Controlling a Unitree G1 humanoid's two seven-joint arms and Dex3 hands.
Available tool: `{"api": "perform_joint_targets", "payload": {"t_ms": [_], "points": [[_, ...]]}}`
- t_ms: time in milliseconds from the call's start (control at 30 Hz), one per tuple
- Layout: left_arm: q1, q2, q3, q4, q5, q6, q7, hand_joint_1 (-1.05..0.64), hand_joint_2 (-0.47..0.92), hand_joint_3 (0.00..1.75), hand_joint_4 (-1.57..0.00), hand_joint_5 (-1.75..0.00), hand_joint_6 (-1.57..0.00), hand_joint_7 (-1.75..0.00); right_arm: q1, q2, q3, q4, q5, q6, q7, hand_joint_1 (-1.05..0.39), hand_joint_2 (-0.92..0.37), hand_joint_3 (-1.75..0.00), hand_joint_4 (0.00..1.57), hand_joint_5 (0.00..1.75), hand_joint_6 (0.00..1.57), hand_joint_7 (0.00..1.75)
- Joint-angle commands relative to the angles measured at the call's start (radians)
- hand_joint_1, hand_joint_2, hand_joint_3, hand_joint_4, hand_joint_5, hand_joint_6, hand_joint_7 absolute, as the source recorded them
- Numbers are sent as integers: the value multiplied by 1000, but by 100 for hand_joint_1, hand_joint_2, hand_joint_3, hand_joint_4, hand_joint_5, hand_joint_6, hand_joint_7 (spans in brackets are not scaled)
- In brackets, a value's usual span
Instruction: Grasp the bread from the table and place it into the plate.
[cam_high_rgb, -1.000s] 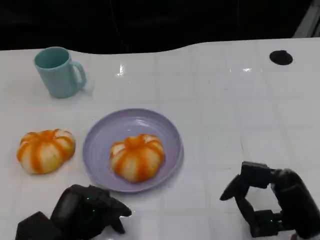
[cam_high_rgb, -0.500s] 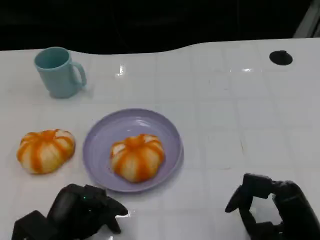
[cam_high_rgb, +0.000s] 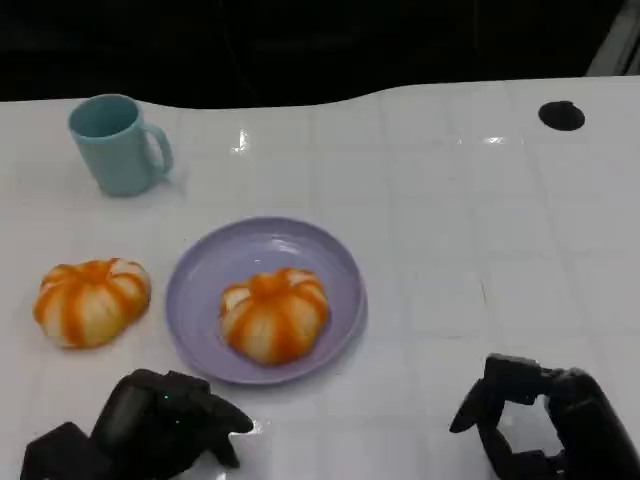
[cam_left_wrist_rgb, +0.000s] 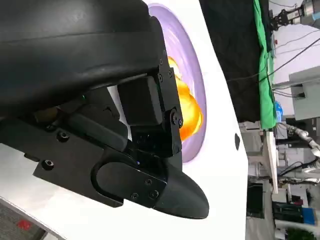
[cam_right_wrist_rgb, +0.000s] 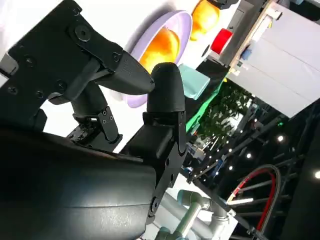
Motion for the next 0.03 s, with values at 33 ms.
{"api": "perform_joint_targets", "payload": {"t_ms": [33], "points": [[-3, 20, 8, 20, 3, -13, 4, -105, 92, 9, -131, -101, -155, -26, -23, -17, -3, 39, -1, -36, 0, -18, -30, -134, 87, 159, 90, 115]]}}
